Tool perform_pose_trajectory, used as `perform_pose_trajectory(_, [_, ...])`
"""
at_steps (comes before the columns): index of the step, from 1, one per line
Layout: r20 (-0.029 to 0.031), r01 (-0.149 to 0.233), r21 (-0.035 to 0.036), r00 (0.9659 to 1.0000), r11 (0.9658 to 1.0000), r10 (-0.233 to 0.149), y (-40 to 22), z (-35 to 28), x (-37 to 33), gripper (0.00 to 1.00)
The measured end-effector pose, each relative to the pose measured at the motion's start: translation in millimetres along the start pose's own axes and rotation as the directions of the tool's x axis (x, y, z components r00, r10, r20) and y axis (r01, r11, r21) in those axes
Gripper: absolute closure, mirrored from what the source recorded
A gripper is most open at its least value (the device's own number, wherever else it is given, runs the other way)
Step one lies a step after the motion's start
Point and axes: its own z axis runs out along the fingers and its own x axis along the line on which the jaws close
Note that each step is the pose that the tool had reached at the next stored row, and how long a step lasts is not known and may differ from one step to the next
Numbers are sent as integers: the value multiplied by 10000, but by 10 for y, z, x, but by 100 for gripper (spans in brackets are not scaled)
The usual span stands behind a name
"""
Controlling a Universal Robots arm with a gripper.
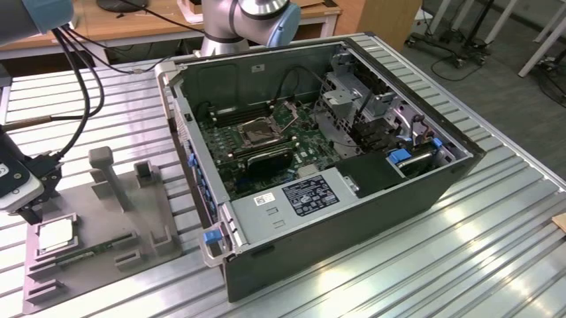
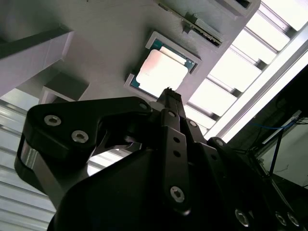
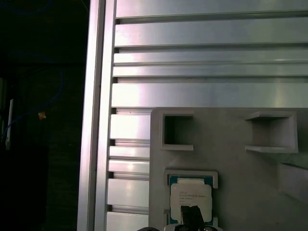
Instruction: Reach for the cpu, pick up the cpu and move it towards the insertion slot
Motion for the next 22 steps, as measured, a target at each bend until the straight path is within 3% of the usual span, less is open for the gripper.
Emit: perform_pose_trajectory(22, [0, 0, -1, 10000, 10000, 0, -12, 34, 0, 89])
